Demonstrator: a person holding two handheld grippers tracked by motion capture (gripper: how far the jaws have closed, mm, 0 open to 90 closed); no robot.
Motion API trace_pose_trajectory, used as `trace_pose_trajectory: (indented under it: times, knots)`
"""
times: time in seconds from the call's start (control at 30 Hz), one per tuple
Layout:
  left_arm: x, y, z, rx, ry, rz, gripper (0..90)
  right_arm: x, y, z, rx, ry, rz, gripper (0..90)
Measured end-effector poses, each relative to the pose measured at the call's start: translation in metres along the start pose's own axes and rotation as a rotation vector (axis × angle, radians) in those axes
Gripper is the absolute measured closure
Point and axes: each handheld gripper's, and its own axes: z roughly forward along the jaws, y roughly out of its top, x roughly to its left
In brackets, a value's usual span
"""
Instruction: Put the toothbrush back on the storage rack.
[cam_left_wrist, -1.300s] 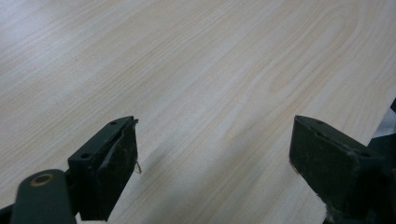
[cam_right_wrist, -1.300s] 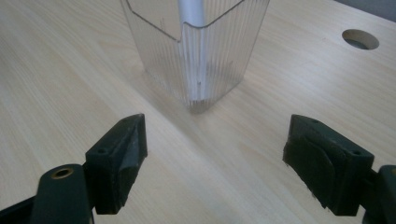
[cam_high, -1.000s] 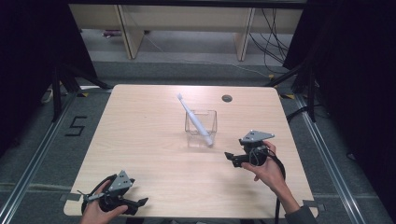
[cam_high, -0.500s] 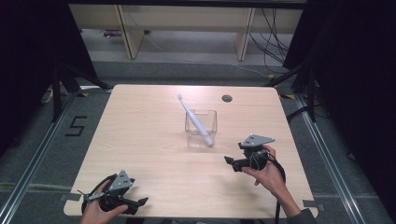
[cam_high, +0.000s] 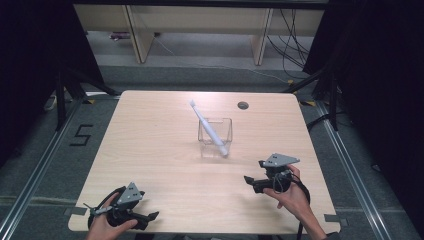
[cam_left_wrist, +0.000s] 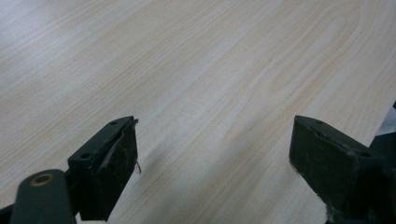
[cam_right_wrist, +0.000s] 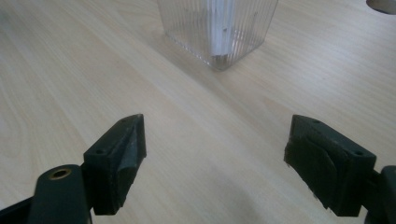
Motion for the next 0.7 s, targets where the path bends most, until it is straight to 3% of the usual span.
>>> trace_pose_trajectory:
  times: [0.03,0.17,0.23,0.3,0.43,0.47,0.57,0.6,0.63,0.67,0.7]
  knots:
    - [0.000,0.000,0.000,-0.001,0.001,0.001,15.0,-0.001,-0.001,-0.001,0.002,-0.002,-0.016,20.5]
    - [0.000,0.000,0.000,-0.003,0.001,0.000,15.0,0.000,-0.005,-0.003,0.005,-0.001,-0.005,20.5]
    - [0.000,0.000,0.000,-0.002,0.000,0.001,15.0,0.001,-0.008,-0.004,0.026,-0.005,0.020,20.5]
    - [0.000,0.000,0.000,0.000,0.001,0.001,15.0,-0.001,-0.010,-0.004,0.019,-0.003,-0.005,20.6]
    - [0.000,0.000,0.000,-0.002,0.002,-0.001,15.0,-0.001,-0.014,-0.006,0.016,-0.008,-0.009,20.4]
    - [0.000,0.000,0.000,-0.002,0.001,0.000,15.0,0.000,-0.015,-0.008,0.026,-0.002,0.012,20.3]
    - [0.000,0.000,0.001,-0.005,0.000,-0.002,15.0,0.000,-0.019,-0.008,0.030,0.003,0.000,19.0]
    - [0.000,0.000,0.000,-0.002,0.001,0.001,15.0,0.002,-0.020,-0.009,0.038,0.009,0.025,18.6]
    - [0.000,0.000,0.000,-0.001,0.001,0.001,15.0,0.000,-0.022,-0.009,0.031,0.006,0.000,18.4]
    - [0.000,0.000,0.000,-0.001,0.002,0.000,15.0,0.001,-0.023,-0.010,0.041,0.012,0.021,17.7]
    - [0.000,0.000,0.000,-0.002,0.003,-0.001,15.0,0.001,-0.024,-0.009,0.036,0.021,0.004,17.1]
